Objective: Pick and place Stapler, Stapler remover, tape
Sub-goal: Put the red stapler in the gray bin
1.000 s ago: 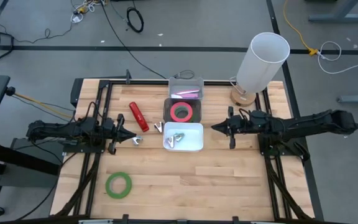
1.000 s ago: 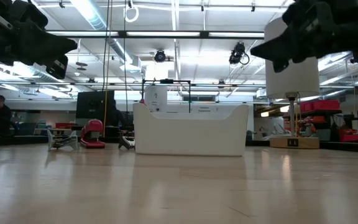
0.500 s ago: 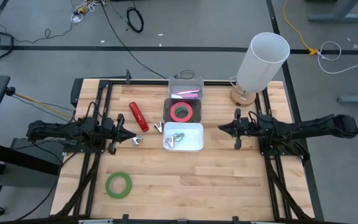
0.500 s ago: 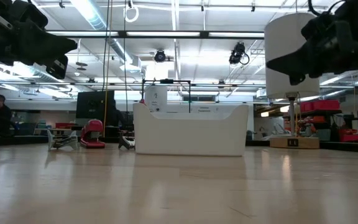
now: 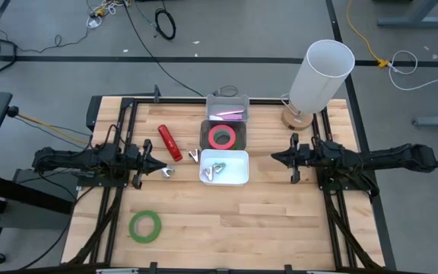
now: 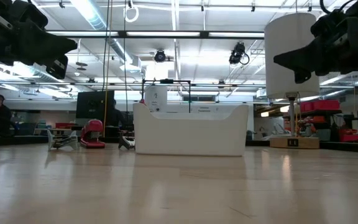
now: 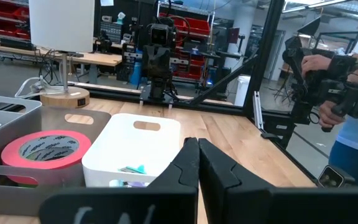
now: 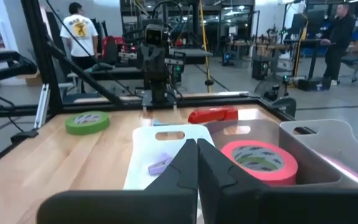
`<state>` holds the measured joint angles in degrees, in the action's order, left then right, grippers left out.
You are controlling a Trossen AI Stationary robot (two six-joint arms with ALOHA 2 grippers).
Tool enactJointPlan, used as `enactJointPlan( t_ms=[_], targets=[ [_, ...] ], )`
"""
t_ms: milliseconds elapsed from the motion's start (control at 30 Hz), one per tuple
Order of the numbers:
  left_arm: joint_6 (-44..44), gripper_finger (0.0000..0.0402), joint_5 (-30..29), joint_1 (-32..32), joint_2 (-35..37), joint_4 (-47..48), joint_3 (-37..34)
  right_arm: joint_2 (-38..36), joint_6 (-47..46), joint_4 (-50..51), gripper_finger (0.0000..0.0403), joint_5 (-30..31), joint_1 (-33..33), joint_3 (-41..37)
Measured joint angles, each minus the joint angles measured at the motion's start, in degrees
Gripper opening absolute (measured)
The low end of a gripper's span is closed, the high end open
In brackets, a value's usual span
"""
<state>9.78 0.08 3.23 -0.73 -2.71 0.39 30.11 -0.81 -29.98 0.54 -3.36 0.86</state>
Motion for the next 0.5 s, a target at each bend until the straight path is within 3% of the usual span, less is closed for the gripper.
enactJointPlan(
  t_ms=[500],
  targets=[
    [0.0,0.0003,0.0,0.0,0.0,0.0,0.0,-13.5,1.1,15.4,0.0012,-0.1,0.6,0.0]
  ],
)
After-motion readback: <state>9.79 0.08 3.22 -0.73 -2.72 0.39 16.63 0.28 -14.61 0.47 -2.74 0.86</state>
